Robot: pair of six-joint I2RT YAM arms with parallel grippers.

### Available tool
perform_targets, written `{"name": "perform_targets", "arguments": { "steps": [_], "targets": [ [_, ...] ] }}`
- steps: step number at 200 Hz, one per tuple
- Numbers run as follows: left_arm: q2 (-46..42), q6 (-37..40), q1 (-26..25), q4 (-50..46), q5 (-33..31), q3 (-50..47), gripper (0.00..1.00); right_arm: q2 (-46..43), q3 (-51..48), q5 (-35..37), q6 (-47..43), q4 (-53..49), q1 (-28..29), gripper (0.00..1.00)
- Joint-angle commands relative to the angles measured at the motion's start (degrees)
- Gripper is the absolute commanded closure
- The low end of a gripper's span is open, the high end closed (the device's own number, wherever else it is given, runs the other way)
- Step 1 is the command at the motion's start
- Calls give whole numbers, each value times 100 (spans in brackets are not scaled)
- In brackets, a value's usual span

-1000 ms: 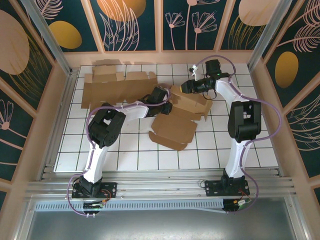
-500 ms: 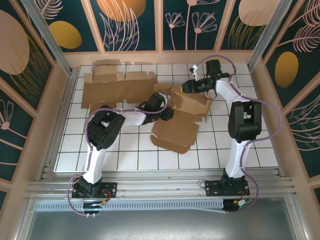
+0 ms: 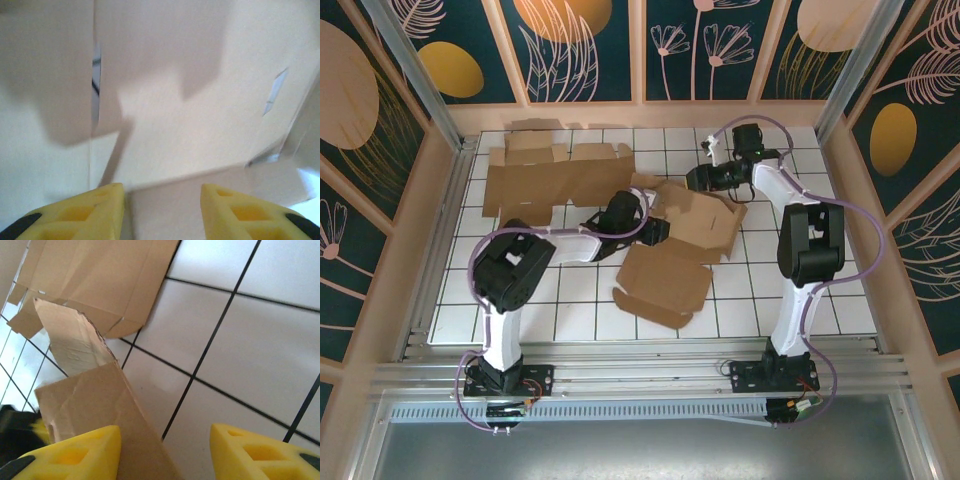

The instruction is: Fold the paper box

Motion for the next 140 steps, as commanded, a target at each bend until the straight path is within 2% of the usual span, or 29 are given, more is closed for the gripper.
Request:
{"name": "perform_targets", "arguments": {
  "steps": [1,19,39,59,80,100,109,125,131,140],
  "targets": [
    [-723,120,-23,-203,-753,97,54,-434,-324,82,91,24,69,49],
    [-993,258,124,-883,-1124,276,53,-672,-636,66,104,243,81,49],
    [-1075,362,540,-1734,-1143,588,51,-867,-927,42,139,474,105,49],
    [-988,490,971,-2435,-557,897,47,-977,-1121,112,153,637,102,49],
    [-663,824,1135,-3215,130,1254,45,-992,-1195,166,152,709,101,48],
    [-137,905,1229,-3966,588,1630,39,-1011,-1242,473,79,688,106,37],
    [55,914,1235,-4149,674,1730,37,-1045,-1323,840,-74,702,135,31],
    [231,836,1228,-4193,567,1755,36,-1039,-1507,1864,-637,731,261,21],
    [269,822,1235,-4176,574,1742,36,-1009,-1553,2046,-894,735,286,16],
    [294,794,1235,-4103,640,1706,35,-956,-1603,2149,-1250,733,287,14]
  ]
}}
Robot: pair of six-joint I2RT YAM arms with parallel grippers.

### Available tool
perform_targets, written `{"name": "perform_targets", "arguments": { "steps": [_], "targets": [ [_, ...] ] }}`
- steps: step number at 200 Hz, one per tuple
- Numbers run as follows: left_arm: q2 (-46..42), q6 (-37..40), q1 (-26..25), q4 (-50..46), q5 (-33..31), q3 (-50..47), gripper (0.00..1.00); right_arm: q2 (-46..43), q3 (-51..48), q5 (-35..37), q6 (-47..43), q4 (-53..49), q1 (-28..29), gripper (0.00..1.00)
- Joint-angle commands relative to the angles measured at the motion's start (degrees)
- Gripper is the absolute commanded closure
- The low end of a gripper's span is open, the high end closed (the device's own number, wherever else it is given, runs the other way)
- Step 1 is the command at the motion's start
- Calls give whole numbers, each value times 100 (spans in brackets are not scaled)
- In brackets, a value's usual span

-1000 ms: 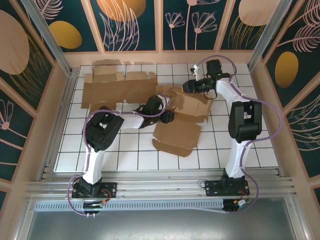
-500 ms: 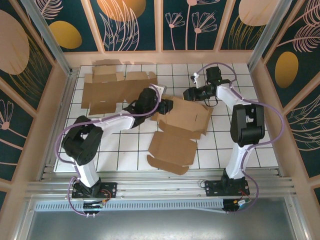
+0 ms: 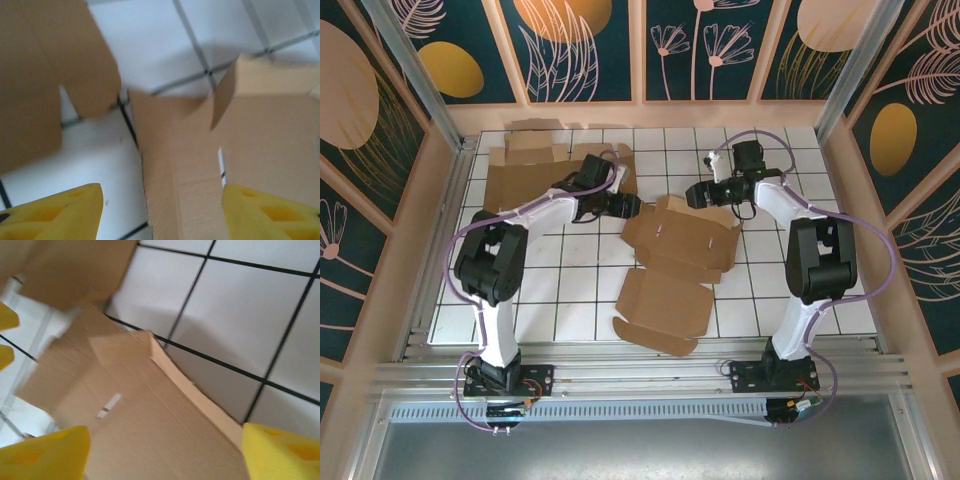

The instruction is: Fold the paper box

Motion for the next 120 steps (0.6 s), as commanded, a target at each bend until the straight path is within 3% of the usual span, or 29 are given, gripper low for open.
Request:
{"name": "perform_targets", "arguments": {
  "steps": [1,34,81,105,120],
  "targets": [
    [153,54,-9,-545,332,47,35,-75,-210,1031,-1029,54,136,14],
    [280,-7,-9,-370,687,-29,34,410,209,1215,-1882,-377,134,10],
    [580,-18,-7,-443,752,53,33,836,390,977,-2094,-378,154,20],
    [753,47,0,-575,663,156,33,929,413,904,-2230,-420,155,31],
    [818,52,0,-595,648,190,34,931,391,888,-2250,-393,156,44]
  ]
}}
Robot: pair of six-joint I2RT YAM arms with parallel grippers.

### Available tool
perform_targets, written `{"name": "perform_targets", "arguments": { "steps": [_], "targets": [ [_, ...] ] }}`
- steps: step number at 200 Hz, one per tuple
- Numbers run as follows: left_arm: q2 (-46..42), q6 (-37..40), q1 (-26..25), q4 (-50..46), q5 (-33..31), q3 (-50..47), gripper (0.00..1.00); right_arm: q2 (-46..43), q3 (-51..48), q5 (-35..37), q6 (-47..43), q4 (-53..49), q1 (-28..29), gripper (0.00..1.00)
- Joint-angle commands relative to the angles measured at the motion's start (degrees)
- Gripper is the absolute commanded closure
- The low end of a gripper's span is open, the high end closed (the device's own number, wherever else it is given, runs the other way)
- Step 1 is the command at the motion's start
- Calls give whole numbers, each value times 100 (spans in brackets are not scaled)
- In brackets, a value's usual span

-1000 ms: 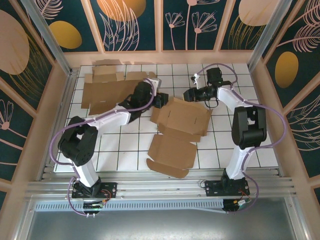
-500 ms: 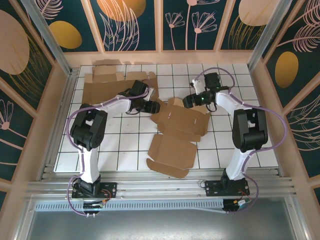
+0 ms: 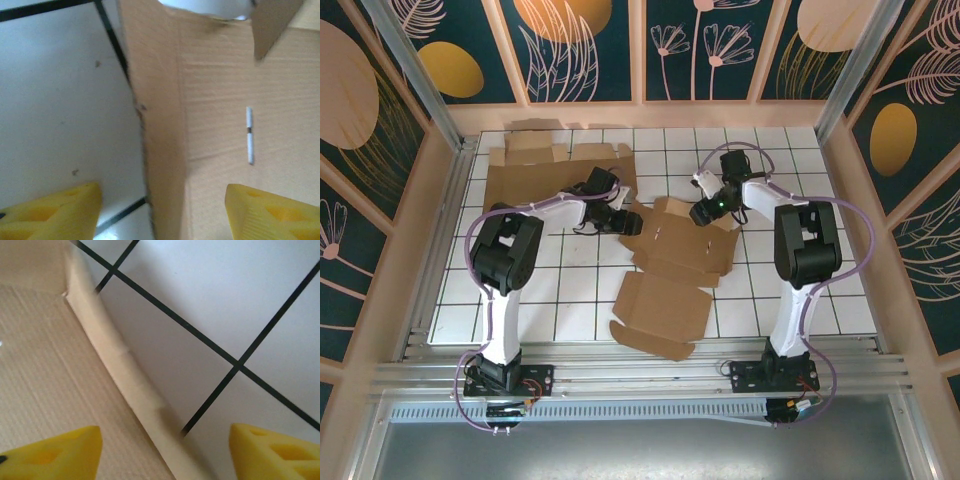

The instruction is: Fold the paper box

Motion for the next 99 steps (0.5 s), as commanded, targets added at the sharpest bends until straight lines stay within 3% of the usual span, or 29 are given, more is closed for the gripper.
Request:
{"name": "perform_targets", "arguments": {
  "steps": [1,21,60,99],
  "targets": [
    [187,37,2,-273,28,171,34,85,152,-45,-188,-118,38,45],
    [256,28,2,-237,108,197,35,-2,20,138,-303,21,90,59],
    [265,29,2,-20,598,109,47,-246,-152,611,-422,332,260,70],
    [-109,18,2,532,1090,-153,82,-658,-366,1608,-603,782,595,86]
  ]
}}
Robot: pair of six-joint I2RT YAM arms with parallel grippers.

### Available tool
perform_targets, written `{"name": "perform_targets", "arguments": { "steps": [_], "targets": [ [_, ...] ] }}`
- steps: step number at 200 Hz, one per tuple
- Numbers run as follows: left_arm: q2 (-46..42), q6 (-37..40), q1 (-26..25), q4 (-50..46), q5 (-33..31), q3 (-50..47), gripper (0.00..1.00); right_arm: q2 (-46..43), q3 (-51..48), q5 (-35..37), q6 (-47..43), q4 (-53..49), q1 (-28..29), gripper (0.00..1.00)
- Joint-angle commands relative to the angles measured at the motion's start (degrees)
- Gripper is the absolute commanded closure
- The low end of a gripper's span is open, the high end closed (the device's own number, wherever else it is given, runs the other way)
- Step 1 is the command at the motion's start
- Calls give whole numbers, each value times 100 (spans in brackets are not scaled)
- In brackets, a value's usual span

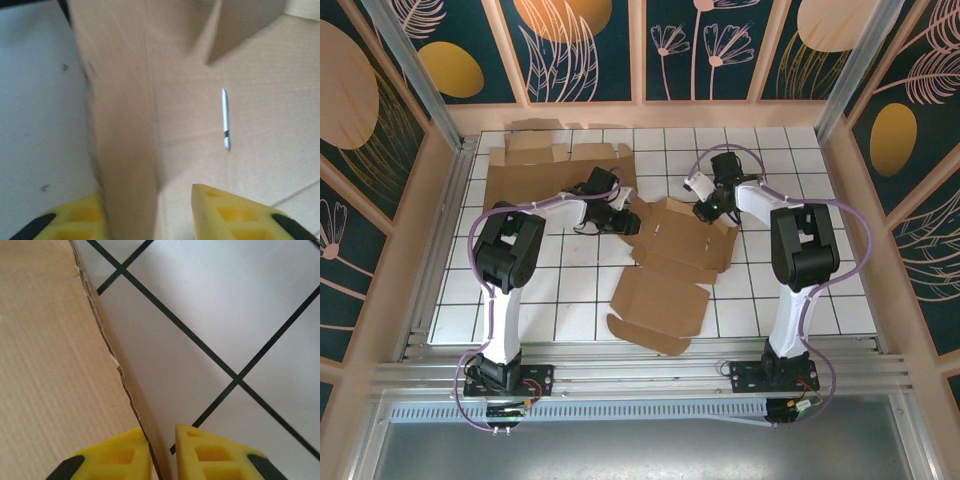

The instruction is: Fold the paper box

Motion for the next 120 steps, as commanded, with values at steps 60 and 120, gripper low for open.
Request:
{"name": "perform_targets", "arguments": {
  "steps": [60,120],
  "targets": [
    [-534,-73,-20,1107,78,-66,84,-1589,-1245,3261,-1506,2445,1073,89],
    [-1045,150,-24,2527,347,-703,60,-2070,-2355,4836,-3291,4782,1576,89]
  ]
}}
